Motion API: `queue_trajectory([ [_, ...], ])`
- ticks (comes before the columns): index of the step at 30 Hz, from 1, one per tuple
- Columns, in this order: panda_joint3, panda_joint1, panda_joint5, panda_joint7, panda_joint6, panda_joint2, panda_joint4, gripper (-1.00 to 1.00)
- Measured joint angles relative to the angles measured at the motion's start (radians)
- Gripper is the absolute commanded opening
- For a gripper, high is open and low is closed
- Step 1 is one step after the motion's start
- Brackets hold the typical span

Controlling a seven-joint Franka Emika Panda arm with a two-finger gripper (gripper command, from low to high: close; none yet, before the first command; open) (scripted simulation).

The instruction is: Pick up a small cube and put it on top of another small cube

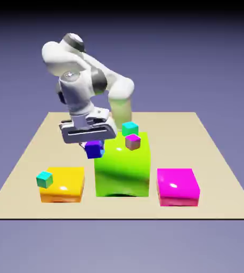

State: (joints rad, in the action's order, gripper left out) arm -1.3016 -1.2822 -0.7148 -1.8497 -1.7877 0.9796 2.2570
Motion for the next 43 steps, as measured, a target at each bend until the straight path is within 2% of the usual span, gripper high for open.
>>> queue_trajectory([
  [24,0.847,0.590,0.433,0.002,0.186,-0.051,0.387,-1.00],
  [40,0.392,0.047,-0.032,0.479,0.377,0.407,0.492,-1.00],
  [41,0.379,0.032,-0.045,0.493,0.382,0.420,0.495,1.00],
  [43,0.379,0.032,-0.044,0.493,0.381,0.420,0.495,1.00],
])
